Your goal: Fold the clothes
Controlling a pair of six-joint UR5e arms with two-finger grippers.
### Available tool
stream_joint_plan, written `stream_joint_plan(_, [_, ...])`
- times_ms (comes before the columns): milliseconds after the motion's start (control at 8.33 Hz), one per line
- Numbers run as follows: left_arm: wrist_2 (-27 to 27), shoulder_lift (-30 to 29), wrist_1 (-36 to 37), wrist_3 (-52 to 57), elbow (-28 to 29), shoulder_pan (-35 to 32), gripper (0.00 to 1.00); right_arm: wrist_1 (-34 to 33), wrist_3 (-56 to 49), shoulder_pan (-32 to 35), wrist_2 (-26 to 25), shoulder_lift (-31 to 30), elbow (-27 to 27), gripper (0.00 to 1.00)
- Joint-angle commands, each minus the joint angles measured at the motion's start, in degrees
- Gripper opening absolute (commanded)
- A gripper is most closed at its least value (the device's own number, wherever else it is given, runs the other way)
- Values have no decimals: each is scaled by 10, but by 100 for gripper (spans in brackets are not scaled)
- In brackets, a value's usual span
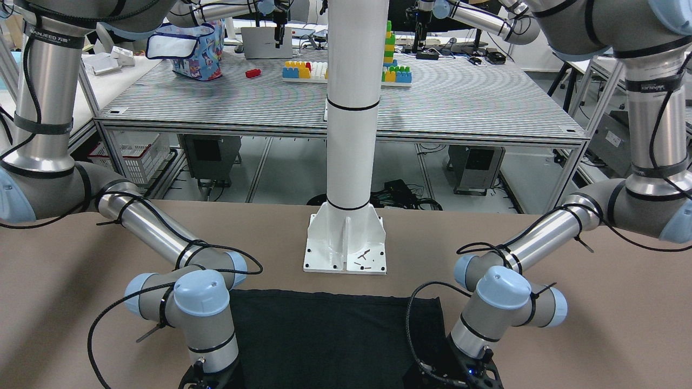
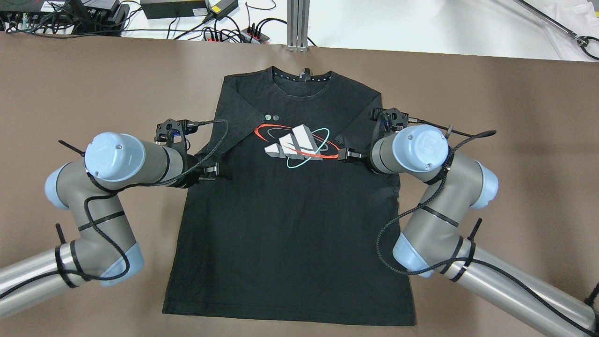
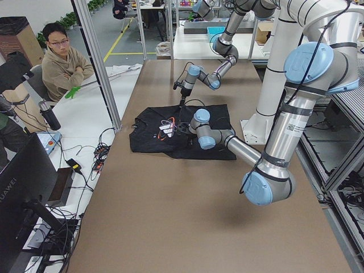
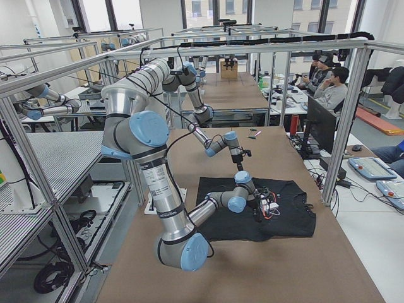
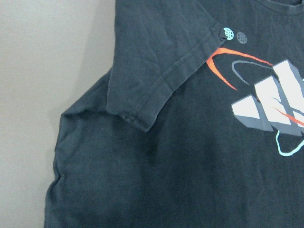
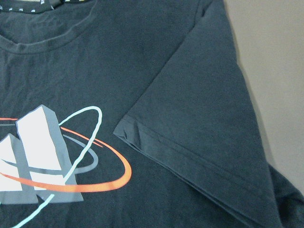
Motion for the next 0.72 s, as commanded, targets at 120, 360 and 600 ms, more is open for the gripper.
stream_joint_plan(120, [90,44,70,-51,-98,67,100,-7,97,-85,-77,-142,157,95])
stream_joint_plan(360, [119,46,71,-52,-99,83,100,-8,201,-157,-138,-232,250,94])
stream_joint_plan(600, [120,47,71,-63,-99,83,100,-8,301,-222,-187,-289,282,89])
